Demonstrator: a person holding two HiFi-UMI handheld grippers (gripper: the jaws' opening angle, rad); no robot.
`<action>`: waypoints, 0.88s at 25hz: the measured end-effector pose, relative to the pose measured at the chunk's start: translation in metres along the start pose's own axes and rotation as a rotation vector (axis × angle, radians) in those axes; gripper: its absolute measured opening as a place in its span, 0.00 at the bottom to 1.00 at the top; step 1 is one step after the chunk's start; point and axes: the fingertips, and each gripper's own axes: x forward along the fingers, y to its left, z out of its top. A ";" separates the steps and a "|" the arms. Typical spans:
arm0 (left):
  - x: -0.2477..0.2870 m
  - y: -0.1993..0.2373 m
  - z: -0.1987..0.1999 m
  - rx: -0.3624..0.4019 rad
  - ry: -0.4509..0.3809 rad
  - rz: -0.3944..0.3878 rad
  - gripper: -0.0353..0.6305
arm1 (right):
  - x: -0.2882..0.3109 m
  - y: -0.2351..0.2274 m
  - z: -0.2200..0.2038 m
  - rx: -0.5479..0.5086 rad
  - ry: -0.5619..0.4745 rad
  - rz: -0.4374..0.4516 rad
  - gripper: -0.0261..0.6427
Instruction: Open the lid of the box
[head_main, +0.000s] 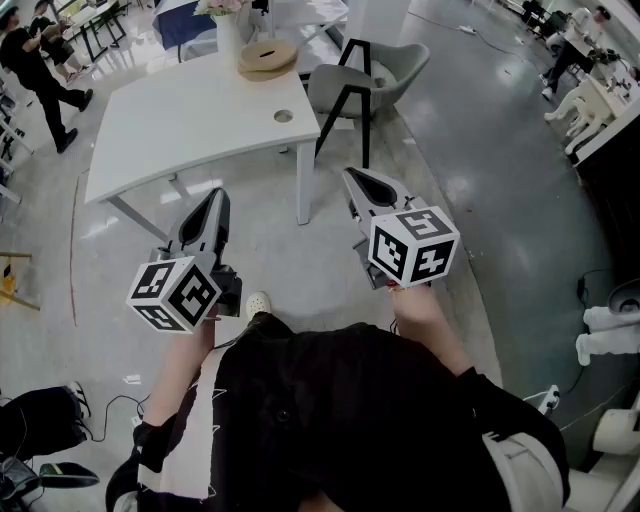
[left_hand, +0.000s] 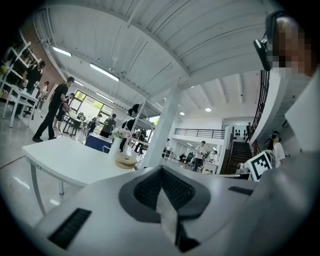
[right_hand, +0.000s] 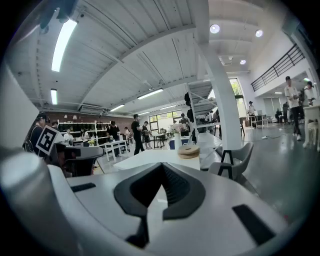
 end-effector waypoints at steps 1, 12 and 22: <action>0.000 0.001 0.000 -0.002 0.000 0.000 0.07 | 0.000 0.001 0.000 0.001 0.001 0.000 0.05; -0.001 0.000 -0.006 -0.015 0.000 0.011 0.07 | -0.001 -0.002 -0.006 0.017 0.011 0.008 0.05; 0.032 0.035 -0.014 -0.060 0.039 -0.008 0.07 | 0.039 -0.015 -0.024 0.092 0.064 -0.018 0.05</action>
